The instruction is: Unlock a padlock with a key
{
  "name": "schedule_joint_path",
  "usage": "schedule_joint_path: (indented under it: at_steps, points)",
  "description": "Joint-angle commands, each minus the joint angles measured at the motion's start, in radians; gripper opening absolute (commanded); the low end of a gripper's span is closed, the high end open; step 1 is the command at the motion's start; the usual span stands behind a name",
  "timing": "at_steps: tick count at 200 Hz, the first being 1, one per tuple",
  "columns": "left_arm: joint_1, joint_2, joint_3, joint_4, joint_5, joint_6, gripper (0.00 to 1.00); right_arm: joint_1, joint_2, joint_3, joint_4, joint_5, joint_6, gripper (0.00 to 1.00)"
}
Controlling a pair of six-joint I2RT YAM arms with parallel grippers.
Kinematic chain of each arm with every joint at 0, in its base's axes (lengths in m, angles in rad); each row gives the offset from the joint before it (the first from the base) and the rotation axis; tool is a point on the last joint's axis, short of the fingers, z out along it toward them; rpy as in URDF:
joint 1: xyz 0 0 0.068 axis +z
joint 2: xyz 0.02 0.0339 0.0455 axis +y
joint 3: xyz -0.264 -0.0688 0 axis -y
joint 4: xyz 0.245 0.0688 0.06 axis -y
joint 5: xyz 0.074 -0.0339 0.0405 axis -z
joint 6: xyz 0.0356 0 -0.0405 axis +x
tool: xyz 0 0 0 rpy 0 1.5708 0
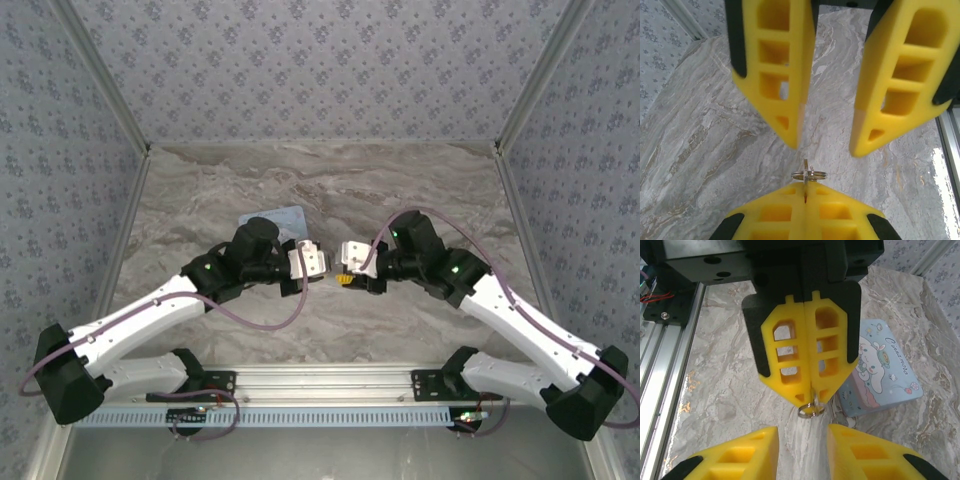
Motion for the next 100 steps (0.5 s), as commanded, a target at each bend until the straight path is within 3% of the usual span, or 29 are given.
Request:
schedule_joint_path:
  at_steps: [1, 60, 100]
  points:
    - [-0.009, 0.003, 0.042, -0.016, 0.025, 0.024, 0.0, 0.006, 0.011, 0.043, 0.04, 0.006, -0.029, 0.31]
    - [-0.009, 0.002, 0.042, -0.019, 0.028, 0.026, 0.0, 0.007, 0.028, 0.045, 0.057, -0.008, -0.029, 0.26]
    - [-0.009, 0.0, 0.043, -0.02, 0.028, 0.027, 0.0, 0.01, 0.048, 0.058, 0.059, -0.02, -0.025, 0.17]
